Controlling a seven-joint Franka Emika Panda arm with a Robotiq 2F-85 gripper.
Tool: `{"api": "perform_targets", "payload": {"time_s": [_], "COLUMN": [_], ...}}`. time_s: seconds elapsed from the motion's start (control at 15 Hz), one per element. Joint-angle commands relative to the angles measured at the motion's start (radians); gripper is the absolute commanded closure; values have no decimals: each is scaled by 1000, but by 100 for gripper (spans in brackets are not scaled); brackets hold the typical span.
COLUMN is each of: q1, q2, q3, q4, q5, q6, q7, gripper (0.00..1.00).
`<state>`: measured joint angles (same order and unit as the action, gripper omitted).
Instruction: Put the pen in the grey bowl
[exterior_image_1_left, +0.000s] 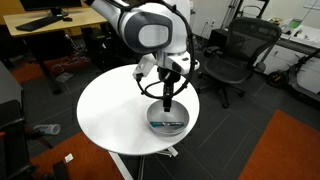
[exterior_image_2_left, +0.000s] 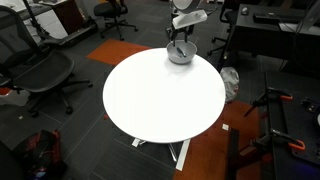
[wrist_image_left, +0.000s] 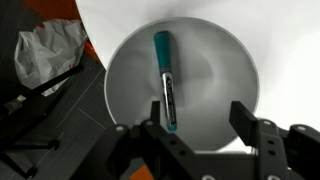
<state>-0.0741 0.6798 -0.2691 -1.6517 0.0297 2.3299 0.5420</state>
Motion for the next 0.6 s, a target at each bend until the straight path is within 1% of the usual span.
{"api": "perform_targets", "payload": {"time_s": [0.0, 0.33, 0.4, 0.53], "q1": [-17, -26, -10, -12], "q2": [9, 7, 3, 3], "q3": [14, 23, 5, 8], "q4": [32, 35, 12, 12], "q5": [24, 41, 11, 19], "q6": [-17, -32, -3, -3], "q7": [4, 0, 0, 0], "gripper": [0, 0, 0, 0]}}
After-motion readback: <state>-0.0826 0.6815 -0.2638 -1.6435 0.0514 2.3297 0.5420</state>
